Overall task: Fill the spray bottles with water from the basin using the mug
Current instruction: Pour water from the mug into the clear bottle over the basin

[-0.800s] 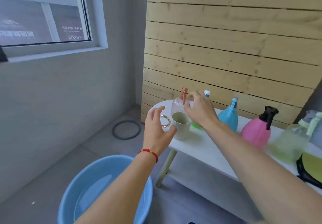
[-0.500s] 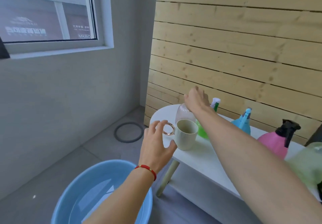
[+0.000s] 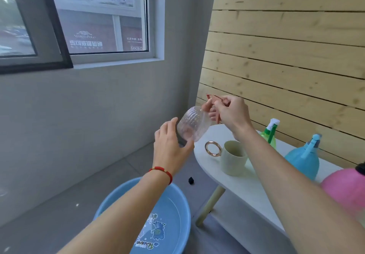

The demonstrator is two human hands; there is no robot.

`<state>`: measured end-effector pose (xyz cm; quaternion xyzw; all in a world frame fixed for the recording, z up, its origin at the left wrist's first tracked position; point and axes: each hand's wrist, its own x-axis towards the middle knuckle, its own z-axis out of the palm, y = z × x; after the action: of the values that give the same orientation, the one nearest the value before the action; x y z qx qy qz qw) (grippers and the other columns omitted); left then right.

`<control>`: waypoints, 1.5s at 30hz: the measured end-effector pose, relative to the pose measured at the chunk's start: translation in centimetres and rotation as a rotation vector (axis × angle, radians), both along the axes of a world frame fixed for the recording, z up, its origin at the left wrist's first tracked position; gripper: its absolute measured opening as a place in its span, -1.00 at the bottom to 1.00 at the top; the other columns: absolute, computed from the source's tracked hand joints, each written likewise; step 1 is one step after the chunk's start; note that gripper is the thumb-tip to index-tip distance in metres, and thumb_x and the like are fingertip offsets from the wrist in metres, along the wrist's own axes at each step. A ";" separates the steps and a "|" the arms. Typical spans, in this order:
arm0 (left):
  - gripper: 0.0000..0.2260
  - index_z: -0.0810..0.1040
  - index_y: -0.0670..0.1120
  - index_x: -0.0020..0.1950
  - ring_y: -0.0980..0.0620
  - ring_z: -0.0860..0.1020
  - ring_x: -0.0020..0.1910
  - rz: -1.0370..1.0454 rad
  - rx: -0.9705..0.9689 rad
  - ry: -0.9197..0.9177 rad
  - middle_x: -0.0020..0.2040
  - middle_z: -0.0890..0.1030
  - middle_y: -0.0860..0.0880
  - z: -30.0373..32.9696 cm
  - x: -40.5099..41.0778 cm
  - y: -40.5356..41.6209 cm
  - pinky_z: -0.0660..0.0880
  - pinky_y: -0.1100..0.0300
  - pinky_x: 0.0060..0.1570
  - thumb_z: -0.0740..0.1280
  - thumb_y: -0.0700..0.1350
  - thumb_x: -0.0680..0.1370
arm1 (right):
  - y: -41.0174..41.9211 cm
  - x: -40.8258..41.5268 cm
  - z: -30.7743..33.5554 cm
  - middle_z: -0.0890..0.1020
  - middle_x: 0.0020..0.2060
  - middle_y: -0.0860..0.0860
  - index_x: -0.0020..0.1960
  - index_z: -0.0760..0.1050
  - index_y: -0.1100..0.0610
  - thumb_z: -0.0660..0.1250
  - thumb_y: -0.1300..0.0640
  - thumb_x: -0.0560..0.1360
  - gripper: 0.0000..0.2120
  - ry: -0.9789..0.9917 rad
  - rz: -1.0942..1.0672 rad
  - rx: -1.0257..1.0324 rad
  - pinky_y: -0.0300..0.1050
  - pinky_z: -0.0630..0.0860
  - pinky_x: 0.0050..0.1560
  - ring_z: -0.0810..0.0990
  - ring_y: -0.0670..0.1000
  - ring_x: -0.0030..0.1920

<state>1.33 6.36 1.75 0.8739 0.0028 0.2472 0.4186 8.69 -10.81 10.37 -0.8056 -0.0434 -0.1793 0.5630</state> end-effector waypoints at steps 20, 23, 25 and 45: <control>-0.17 0.35 0.05 0.53 -0.10 0.42 0.33 -0.018 0.477 0.137 0.36 0.49 0.05 -4.9 -2.3 4.8 0.57 -0.16 0.11 0.58 0.09 0.31 | 4.1 -6.5 -7.6 0.71 -0.41 -0.02 -0.22 0.62 0.21 0.38 -0.13 0.40 -0.62 0.277 0.254 -0.452 0.15 0.69 -0.10 0.71 0.04 -0.36; -0.18 0.36 0.07 0.50 -0.11 0.43 0.27 -0.054 0.514 0.152 0.31 0.50 0.04 -4.7 -2.1 5.3 0.57 -0.16 0.09 0.57 0.09 0.27 | 3.8 -6.2 -8.1 0.72 -0.38 -0.03 -0.25 0.53 0.18 0.43 -0.02 0.46 -0.72 0.246 0.290 -0.451 0.11 0.70 -0.12 0.71 -0.01 -0.38; -0.16 0.36 0.07 0.50 -0.11 0.43 0.27 -0.079 0.565 0.177 0.33 0.50 0.04 -3.9 -1.8 5.8 0.58 -0.15 0.09 0.59 0.08 0.26 | 3.7 -6.2 -8.5 0.70 -0.33 -0.05 -0.15 0.54 0.13 0.49 0.07 0.46 -0.83 0.184 0.326 -0.471 0.09 0.70 -0.13 0.70 -0.03 -0.31; -0.16 0.36 0.07 0.52 -0.08 0.41 0.37 -0.081 0.515 0.205 0.38 0.48 0.03 -5.2 -1.9 6.0 0.54 -0.05 0.14 0.62 0.07 0.30 | 3.1 -5.1 -11.0 0.70 -0.06 -0.07 0.19 0.51 0.02 0.28 -0.21 0.61 -0.67 0.157 0.368 -0.674 0.09 0.59 0.12 0.64 0.01 0.02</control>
<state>-0.59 12.35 -3.49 0.9713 -0.0528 0.1333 0.1897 3.56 -7.71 -0.65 -0.9354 -0.2003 0.0111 0.2913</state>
